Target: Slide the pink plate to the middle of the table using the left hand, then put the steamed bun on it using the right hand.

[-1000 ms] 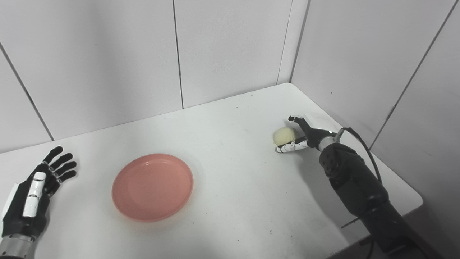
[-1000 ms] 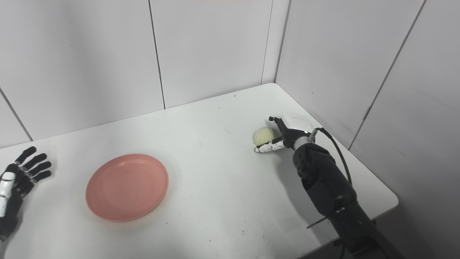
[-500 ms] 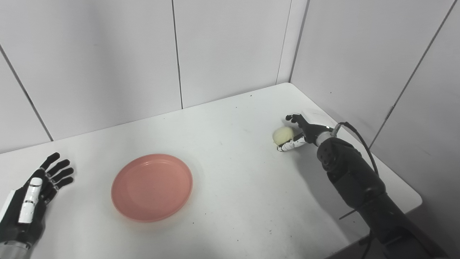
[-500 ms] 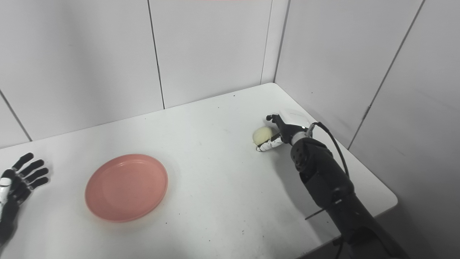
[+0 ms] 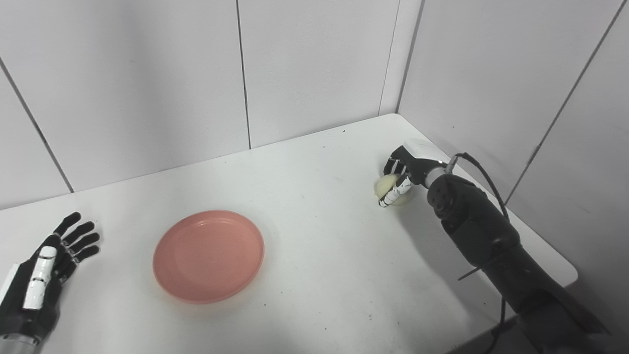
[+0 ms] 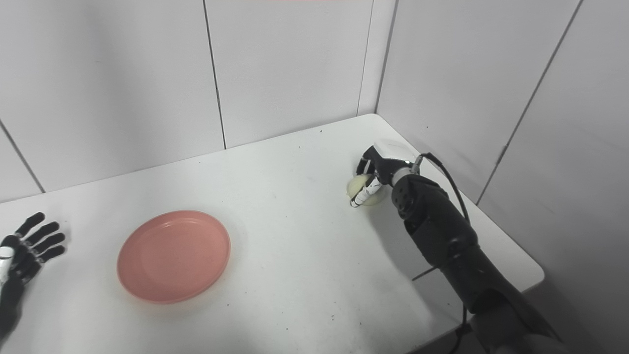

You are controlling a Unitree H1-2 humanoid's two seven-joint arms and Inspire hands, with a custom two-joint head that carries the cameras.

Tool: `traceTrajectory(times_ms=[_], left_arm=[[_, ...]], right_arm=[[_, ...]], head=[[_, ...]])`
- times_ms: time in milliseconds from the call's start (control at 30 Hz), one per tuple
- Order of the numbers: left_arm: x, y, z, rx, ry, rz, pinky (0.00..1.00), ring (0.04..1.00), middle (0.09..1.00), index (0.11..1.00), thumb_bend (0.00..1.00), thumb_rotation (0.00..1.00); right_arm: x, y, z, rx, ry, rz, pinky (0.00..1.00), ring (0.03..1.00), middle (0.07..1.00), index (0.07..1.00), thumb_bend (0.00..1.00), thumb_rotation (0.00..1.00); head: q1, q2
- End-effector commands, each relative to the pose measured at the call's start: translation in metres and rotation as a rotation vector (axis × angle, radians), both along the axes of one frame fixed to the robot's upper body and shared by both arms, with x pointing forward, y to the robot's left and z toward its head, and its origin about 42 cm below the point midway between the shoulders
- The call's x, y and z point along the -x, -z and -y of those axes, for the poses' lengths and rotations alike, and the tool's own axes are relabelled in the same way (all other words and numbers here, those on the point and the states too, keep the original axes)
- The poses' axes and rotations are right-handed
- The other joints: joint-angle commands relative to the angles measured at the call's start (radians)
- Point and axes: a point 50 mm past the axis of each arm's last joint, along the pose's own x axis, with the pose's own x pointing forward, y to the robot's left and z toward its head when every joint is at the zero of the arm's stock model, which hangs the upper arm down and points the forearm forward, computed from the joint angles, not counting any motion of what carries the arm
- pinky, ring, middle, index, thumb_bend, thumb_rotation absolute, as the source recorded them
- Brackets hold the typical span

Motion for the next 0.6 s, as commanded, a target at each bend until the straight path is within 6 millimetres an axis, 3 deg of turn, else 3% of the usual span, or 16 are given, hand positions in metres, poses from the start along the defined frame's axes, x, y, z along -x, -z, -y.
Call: traceTrajectory(times_ms=[0,333,433,567], left_arm=[[0.074,0.091,-0.008,0.024,-0.032,-0.268,0.80,0.826,0.848,0.861,0.55,0.92],[0.074,0.091,-0.001,0.025,-0.022,-0.261,0.81,0.828,0.852,0.862,0.55,0.92],[0.074,0.090,0.003,0.026,-0.022,-0.258,0.81,0.829,0.853,0.865,0.56,0.92],[0.074,0.090,0.009,0.024,-0.020,-0.256,0.81,0.830,0.855,0.865,0.57,0.91]], right_arm=[[-0.001,-0.010,0.014,0.025,0.039,-0.014,0.36,0.427,0.462,0.520,0.52,0.00],[0.003,-0.028,0.009,0.028,0.031,0.046,0.37,0.438,0.457,0.518,0.52,0.00],[0.008,-0.044,-0.001,0.052,-0.019,0.093,0.31,0.372,0.418,0.530,0.52,0.00],[0.012,-0.063,-0.015,0.079,-0.067,0.140,0.31,0.383,0.416,0.533,0.52,0.00]], head=[[0.005,-0.001],[0.030,-0.004],[0.048,-0.005],[0.063,-0.008]])
